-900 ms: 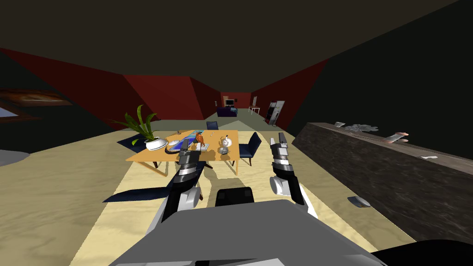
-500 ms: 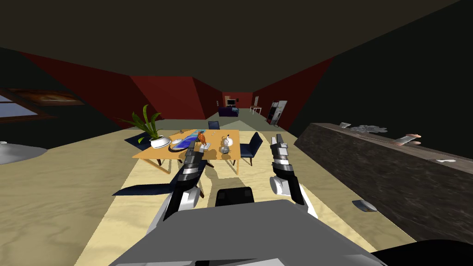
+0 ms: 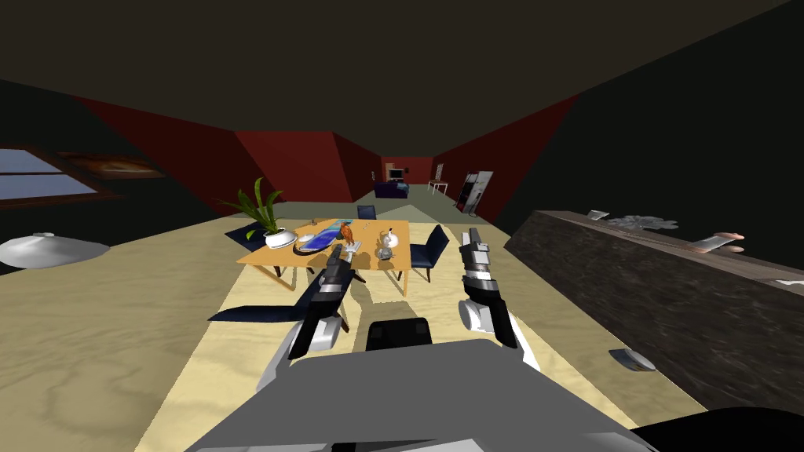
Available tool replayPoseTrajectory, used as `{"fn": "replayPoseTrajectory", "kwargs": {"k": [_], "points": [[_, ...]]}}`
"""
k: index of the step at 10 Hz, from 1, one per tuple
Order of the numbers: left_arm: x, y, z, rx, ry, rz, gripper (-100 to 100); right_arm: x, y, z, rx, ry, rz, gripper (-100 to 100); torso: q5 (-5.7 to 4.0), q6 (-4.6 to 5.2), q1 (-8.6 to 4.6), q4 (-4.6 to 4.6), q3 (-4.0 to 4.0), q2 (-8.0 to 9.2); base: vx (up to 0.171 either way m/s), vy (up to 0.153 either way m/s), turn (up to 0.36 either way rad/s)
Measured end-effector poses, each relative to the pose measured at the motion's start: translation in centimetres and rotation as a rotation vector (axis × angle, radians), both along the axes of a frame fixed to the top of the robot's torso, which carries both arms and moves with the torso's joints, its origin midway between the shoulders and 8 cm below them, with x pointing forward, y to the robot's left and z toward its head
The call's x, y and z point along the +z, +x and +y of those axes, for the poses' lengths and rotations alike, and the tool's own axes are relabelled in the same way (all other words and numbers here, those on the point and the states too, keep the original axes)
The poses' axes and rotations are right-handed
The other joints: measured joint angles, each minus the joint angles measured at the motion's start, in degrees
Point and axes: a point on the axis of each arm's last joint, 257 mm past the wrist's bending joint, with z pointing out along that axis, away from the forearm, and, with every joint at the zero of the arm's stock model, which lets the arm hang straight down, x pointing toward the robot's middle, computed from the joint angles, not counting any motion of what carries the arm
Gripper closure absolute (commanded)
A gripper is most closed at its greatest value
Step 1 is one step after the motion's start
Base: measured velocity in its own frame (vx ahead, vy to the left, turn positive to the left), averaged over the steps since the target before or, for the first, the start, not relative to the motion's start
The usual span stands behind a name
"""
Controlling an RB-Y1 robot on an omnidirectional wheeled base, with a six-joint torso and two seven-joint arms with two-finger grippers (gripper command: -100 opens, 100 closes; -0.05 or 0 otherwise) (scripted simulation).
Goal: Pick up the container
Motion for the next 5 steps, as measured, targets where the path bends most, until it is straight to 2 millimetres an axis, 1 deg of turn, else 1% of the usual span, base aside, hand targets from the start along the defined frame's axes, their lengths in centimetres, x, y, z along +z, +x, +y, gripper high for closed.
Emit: {"fn": "replayPoseTrajectory", "kwargs": {"k": [2,3,4,5], "points": [[-3.0,1.2,0.1,-0.007,-0.001,0.073,-100,0.0,0.0,0.0,0.0,0.0,0.0,0,0.0,0.01,0.0,-0.01,-0.03,-0.04,0.0,0.001,0.036],[-4.6,1.7,-0.1,-0.01,-0.005,0.114,-100,0.0,0.0,0.0,0.0,0.0,0.0,0,0.0,0.01,-0.02,-0.01,-0.03,-0.06,0.007,-0.003,0.041],[-6.3,2.0,0.1,-0.011,-0.007,0.155,-100,0.0,0.0,0.0,0.0,0.0,0.0,0,-0.01,0.0,-0.02,-0.02,-0.04,-0.07,0.008,-0.001,0.012],[-7.3,2.3,0.1,-0.01,-0.011,0.179,-100,0.0,0.0,0.0,0.0,0.0,0.0,0,-0.01,0.01,-0.03,-0.01,-0.04,-0.08,0.01,0.0,0.008]]}}
